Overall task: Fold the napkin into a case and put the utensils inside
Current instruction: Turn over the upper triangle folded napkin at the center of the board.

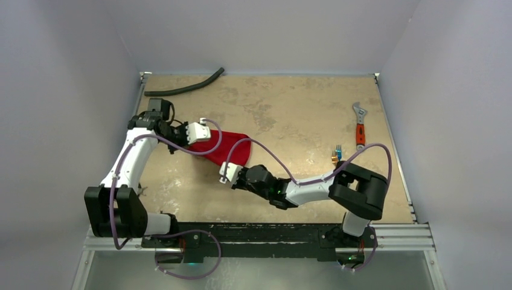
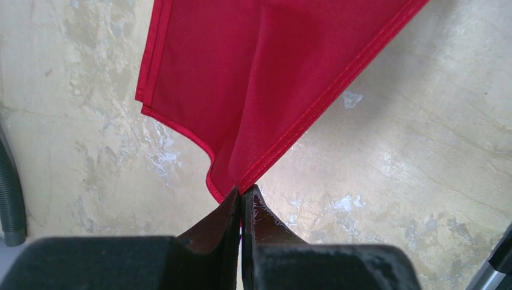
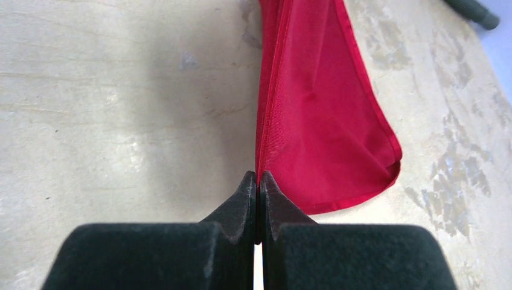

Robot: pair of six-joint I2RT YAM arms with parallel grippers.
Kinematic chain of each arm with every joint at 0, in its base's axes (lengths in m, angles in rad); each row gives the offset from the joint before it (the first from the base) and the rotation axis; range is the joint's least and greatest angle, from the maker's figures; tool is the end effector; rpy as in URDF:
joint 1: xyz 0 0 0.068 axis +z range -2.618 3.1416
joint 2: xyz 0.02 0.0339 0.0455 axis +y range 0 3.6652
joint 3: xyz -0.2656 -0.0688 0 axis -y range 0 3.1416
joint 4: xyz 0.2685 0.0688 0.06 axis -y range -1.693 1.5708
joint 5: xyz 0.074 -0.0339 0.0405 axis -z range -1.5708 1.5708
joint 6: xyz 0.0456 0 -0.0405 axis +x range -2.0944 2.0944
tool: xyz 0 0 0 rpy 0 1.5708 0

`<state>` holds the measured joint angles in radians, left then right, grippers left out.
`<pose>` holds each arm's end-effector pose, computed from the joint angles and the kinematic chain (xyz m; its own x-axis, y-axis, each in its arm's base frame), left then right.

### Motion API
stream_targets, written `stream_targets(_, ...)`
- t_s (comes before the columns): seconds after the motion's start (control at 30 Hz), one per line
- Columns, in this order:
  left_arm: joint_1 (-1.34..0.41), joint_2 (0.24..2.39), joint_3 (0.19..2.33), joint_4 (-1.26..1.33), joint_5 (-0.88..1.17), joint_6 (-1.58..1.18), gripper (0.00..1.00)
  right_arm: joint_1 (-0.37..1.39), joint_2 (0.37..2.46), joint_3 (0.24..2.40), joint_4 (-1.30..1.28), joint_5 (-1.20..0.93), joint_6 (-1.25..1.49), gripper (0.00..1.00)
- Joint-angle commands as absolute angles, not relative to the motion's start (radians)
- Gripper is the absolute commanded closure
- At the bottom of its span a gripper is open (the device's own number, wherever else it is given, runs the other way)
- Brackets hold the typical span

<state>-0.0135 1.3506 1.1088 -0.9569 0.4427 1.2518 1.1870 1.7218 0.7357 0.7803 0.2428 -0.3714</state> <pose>0.2786 -0.0233 0.2593 -0.1327 0.8599 -0.4930 0.9372 0.2708 0.2201 0.1502 0.3426 0.1611 0.2234 -0.3877 -0.8943 -0.7843 0.4733 -0.4010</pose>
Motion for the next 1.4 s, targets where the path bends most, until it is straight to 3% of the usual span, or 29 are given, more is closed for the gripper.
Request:
stream_targets(0.0,-0.007,1.334,1.21,-1.015,0.484,1.237,1.0,1.184,1.62,0.79,0.64,0.224,-0.307,1.0)
stream_targets(0.3,-0.016,1.226,1.274,-1.148,0.533,1.221,1.0,1.181,1.37,0.81,0.42,0.253,-0.2,1.0)
stream_targets(0.63,-0.052,1.074,1.387,-1.434,0.595,1.217,1.0,1.265,1.202,0.925,0.009,0.007,-0.104,1.0)
stream_targets(0.87,-0.111,1.0,1.367,-1.437,0.58,1.149,1.0,1.28,1.134,0.961,-0.159,-0.171,-0.025,1.0)
stream_targets(0.97,-0.125,1.031,1.361,-1.435,0.599,1.138,1.0,1.255,1.166,0.957,-0.152,-0.178,-0.043,1.0)
stream_targets(1.1,-0.127,1.135,1.291,-1.378,0.576,1.124,1.0,1.057,1.26,0.946,-0.063,-0.343,-0.06,1.0)
stream_targets(1.37,-0.132,1.402,1.245,-0.879,0.429,0.804,1.0,0.788,1.643,1.163,-0.077,-0.551,-0.213,1.0)
